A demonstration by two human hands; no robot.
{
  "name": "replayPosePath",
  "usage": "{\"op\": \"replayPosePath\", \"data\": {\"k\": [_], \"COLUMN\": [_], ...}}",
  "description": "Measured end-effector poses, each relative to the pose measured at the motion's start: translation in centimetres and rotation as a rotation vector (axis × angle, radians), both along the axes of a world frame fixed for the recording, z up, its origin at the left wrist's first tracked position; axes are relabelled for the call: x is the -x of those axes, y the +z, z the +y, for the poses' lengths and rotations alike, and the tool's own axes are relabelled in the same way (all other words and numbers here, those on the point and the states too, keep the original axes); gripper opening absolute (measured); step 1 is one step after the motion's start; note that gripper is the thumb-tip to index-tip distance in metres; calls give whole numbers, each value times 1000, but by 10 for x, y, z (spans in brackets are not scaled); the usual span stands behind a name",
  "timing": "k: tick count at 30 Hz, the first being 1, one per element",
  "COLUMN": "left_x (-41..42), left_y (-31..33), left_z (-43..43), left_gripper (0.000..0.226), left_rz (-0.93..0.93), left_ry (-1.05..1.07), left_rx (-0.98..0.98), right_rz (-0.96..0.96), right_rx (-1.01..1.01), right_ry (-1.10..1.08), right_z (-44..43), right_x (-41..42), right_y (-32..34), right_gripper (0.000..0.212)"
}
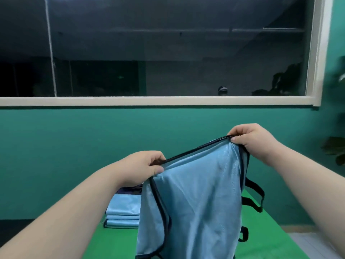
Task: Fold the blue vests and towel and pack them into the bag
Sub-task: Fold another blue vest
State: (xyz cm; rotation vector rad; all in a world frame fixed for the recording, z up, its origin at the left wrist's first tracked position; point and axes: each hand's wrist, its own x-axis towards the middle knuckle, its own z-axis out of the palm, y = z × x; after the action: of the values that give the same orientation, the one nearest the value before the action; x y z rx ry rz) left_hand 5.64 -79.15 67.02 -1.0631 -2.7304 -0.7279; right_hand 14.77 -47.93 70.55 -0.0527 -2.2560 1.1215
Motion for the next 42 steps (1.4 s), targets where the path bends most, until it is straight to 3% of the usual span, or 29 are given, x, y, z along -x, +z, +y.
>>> {"op": "replayPosePath", "data": {"k": [4,8,12,17,21,24,26,30,38,40,42], "left_x": [-11,-12,-14,-10,-9,-10,-14,-19,-6,-7,-10], "left_y": [12,19,24,25,28,34,38,45,33,31,31], "left_z": [-9,-15,-20,-28,-38,-52,-59,-59,-44,-42,-44], "left_gripper": [22,18,11,28,24,19,24,34,33,31,30], "left_rz": [-16,36,63,61,88,43,25,41,34,38,50], "left_ry": [8,93,175,262,238,122,82,150,281,276,273], "left_rx": [122,214,159,-2,-40,41,116,192,-117,-167,-167], "right_rz": [-13,69,72,50,-3,-76,-133,-196,-89,-65,-59], "right_rx": [62,101,7,-31,98,209,199,183,112,59,54], "right_ry": [11,-85,-174,-186,9,185,242,277,-12,-9,32], "right_z": [-3,-4,-3,-1,8,26,35,37,13,9,9], "right_x": [-9,-19,-30,-32,-35,-39,-42,-46,-31,-31,-34], "right_y": [11,20,27,29,26,23,20,17,6,5,4], "right_gripper": [22,22,15,21,17,17,8,16,18,7,11]}}
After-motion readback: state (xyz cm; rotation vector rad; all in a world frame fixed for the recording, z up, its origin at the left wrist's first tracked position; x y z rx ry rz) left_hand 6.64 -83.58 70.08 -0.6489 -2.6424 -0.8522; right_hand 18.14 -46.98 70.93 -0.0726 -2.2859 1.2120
